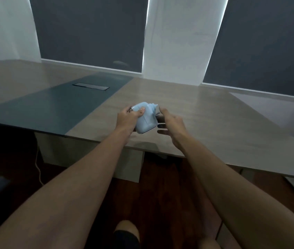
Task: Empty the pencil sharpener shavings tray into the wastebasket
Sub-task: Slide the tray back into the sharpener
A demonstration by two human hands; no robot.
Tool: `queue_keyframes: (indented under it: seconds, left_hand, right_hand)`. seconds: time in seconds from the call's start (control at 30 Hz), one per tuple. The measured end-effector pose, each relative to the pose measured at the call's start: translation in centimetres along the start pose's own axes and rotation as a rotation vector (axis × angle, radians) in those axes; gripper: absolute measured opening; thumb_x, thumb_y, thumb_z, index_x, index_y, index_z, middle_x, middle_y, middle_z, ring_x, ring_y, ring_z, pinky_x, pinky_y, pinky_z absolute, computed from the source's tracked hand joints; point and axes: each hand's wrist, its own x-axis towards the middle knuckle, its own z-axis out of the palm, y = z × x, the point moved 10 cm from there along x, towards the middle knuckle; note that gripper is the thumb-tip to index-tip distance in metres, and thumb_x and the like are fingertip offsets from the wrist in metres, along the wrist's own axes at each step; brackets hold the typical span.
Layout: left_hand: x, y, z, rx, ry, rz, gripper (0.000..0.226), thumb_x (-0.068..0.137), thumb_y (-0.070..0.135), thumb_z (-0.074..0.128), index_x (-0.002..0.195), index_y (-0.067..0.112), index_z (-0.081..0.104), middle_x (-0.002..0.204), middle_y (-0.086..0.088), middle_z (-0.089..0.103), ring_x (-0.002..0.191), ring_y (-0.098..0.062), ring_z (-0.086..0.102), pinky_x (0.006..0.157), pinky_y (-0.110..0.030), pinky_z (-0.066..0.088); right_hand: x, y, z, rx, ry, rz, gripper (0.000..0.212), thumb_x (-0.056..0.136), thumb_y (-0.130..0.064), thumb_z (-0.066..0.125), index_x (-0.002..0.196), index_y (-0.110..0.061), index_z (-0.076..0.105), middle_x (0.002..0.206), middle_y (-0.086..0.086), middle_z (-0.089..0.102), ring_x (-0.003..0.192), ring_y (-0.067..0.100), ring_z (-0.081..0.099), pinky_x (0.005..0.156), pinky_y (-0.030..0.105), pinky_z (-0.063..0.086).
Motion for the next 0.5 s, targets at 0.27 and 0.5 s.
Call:
queue_keyframes:
  seconds: [0.27,0.5]
  left_hand:
    - [1.8,-1.2,-6.4,0.024,0.192,0.022,0.035,0.078,0.021,0.076,0.11,0.018,0.062,0.112,-0.006,0.067,0.101,-0.026,0.066,0.09,-0.046,0.056]
    - [1.6,-0.5,-11.1,0.38,0.454,0.17,0.049,0.069,0.03,0.079,0.114,0.029,0.059,0.117,-0.002,0.065,0.104,-0.023,0.062,0.089,-0.034,0.051]
  right_hand:
    - [1.0,1.3,6.0,-0.082,-0.129,0.031,0.045,0.088,-0.054,0.048,0.099,-0.02,0.074,0.101,-0.002,0.075,0.093,0.021,0.067,0.076,0.036,0.057]
    - [1.3,2.1,10.0,-0.106,-0.161,0.02,0.034,0.089,-0.053,0.05,0.093,-0.026,0.071,0.102,-0.002,0.073,0.092,0.022,0.067,0.08,0.041,0.059]
